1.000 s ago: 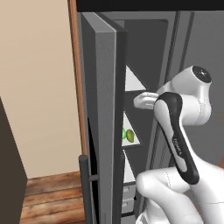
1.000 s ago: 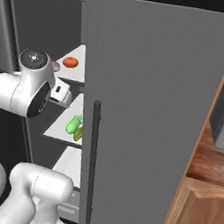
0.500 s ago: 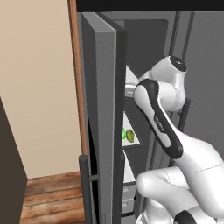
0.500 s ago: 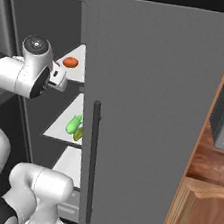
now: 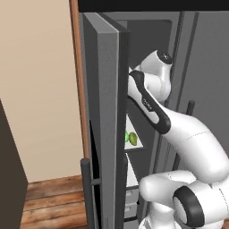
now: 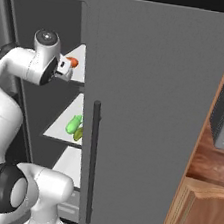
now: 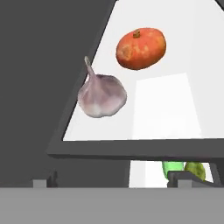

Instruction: Take the squash and garlic from the highest rack and move them to the second highest rack where the mango and corn are located, to maximize freezer space. Close the freezer door after rearranging.

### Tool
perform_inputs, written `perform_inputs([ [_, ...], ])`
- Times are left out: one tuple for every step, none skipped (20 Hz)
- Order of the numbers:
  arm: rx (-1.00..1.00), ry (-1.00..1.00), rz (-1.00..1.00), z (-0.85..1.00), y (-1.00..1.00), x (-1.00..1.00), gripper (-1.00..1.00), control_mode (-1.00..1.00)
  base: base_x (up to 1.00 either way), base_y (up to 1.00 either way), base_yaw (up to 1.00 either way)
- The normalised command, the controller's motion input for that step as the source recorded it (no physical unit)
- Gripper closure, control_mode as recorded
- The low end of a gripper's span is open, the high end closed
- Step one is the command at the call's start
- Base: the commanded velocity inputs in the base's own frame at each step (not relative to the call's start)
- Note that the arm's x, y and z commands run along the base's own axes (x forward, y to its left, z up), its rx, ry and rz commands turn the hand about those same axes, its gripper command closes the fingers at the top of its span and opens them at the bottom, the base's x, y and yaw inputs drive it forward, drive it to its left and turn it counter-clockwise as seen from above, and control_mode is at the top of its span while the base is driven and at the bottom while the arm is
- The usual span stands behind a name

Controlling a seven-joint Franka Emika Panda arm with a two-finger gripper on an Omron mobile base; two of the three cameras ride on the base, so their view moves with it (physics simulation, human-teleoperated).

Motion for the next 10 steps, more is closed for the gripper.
perform_inputs([
  [-0.03, -0.01, 0.03, 0.0, 0.25, 0.61, -1.0, -1.0, 0.0, 0.0, 0.0],
  [-0.03, -0.01, 0.03, 0.0, 0.25, 0.61, -1.0, -1.0, 0.0, 0.0, 0.0],
  [-0.03, -0.01, 0.03, 0.0, 0.25, 0.61, -1.0, -1.0, 0.0, 0.0, 0.0],
  [-0.05, -0.01, 0.03, 0.0, 0.26, 0.61, -1.0, -1.0, 0.0, 0.0, 0.0],
  [-0.04, -0.01, 0.03, 0.0, 0.28, 0.66, -1.0, -1.0, 0.0, 0.0, 0.0],
  [-0.04, 0.0, 0.02, 0.0, 0.21, 0.69, -1.0, -1.0, 0.0, 0.0, 0.0],
  [-0.04, 0.0, 0.02, 0.0, 0.17, 0.67, -1.0, -1.0, 0.0, 0.0, 0.0],
  [-0.04, 0.0, 0.01, 0.0, 0.11, 0.66, -1.0, -1.0, 0.0, 0.0, 0.0],
  [-0.05, 0.0, 0.01, 0.0, 0.07, 0.63, -1.0, -1.0, 0.0, 0.0, 0.0],
  [-0.05, 0.0, 0.01, 0.0, 0.06, 0.6, -1.0, -1.0, 0.0, 0.0, 0.0],
])
